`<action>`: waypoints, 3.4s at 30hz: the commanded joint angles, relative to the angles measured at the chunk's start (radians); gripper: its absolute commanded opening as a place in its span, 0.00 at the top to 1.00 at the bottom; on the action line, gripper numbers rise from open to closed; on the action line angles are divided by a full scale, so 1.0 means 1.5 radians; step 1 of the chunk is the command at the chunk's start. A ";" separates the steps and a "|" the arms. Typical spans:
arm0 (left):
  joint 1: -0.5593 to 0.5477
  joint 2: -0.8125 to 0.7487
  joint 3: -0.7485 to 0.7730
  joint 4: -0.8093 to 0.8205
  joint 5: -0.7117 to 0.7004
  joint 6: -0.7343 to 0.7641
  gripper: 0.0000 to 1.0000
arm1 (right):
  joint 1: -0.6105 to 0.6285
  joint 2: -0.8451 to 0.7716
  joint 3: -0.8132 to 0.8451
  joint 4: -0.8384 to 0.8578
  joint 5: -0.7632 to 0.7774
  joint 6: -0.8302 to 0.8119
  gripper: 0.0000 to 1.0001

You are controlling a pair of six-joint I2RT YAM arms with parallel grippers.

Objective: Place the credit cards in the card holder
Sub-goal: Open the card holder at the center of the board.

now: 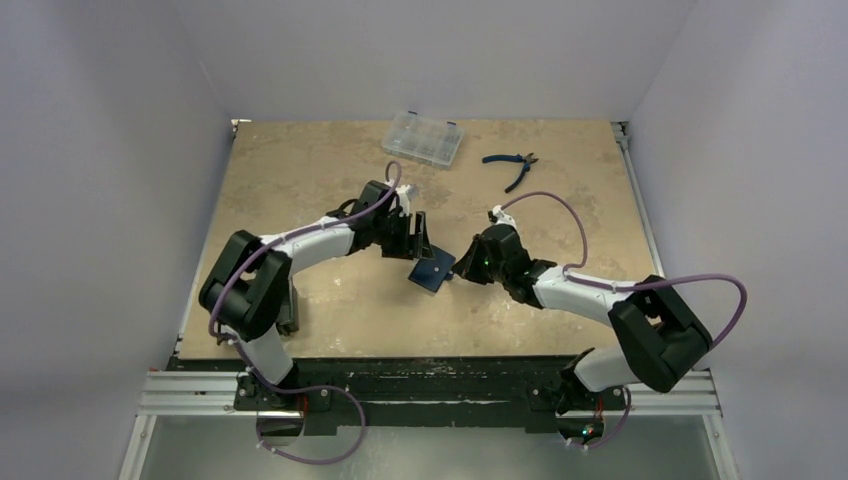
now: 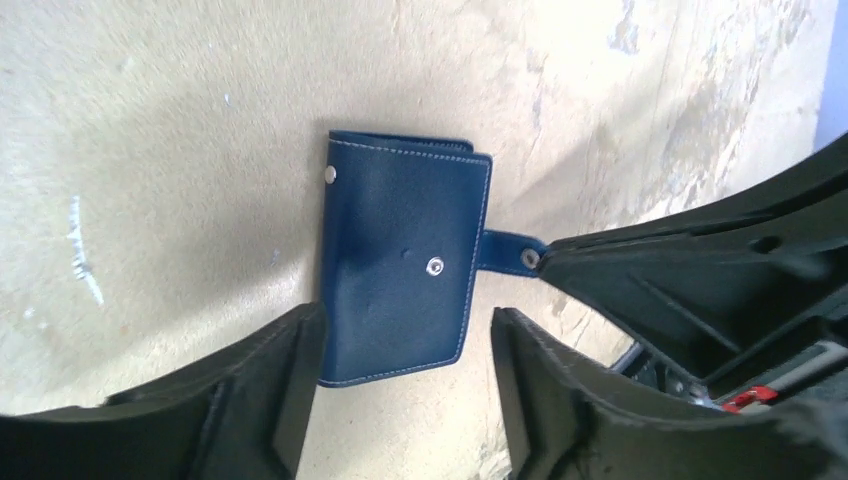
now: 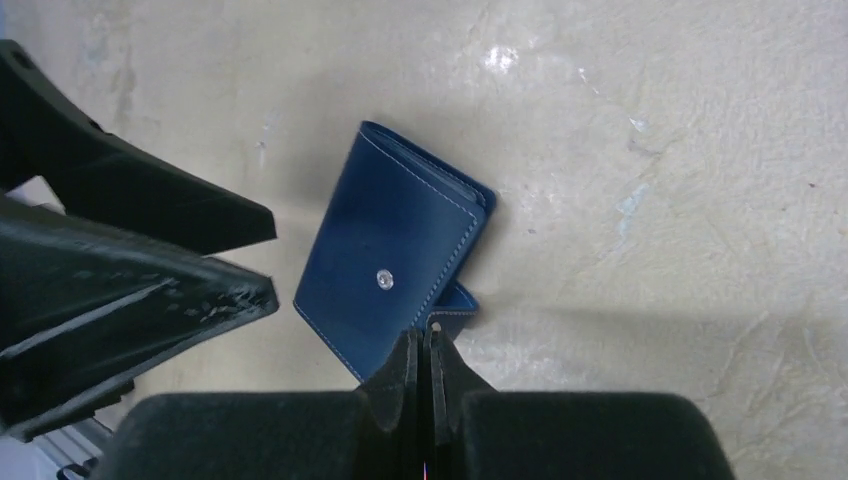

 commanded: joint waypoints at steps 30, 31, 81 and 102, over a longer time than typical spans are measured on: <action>-0.257 -0.033 0.017 -0.060 -0.462 0.032 0.00 | -0.055 -0.054 -0.154 0.227 -0.152 0.072 1.00; -0.261 -0.023 0.021 -0.064 -0.476 0.036 0.00 | -0.056 -0.056 -0.154 0.225 -0.152 0.071 1.00; 0.012 0.121 0.088 0.053 0.049 -0.075 0.08 | -0.161 0.036 0.001 0.026 -0.262 -0.137 0.43; 0.006 0.005 -0.174 0.344 0.120 -0.293 0.78 | -0.120 0.199 0.193 -0.054 -0.222 -0.247 0.58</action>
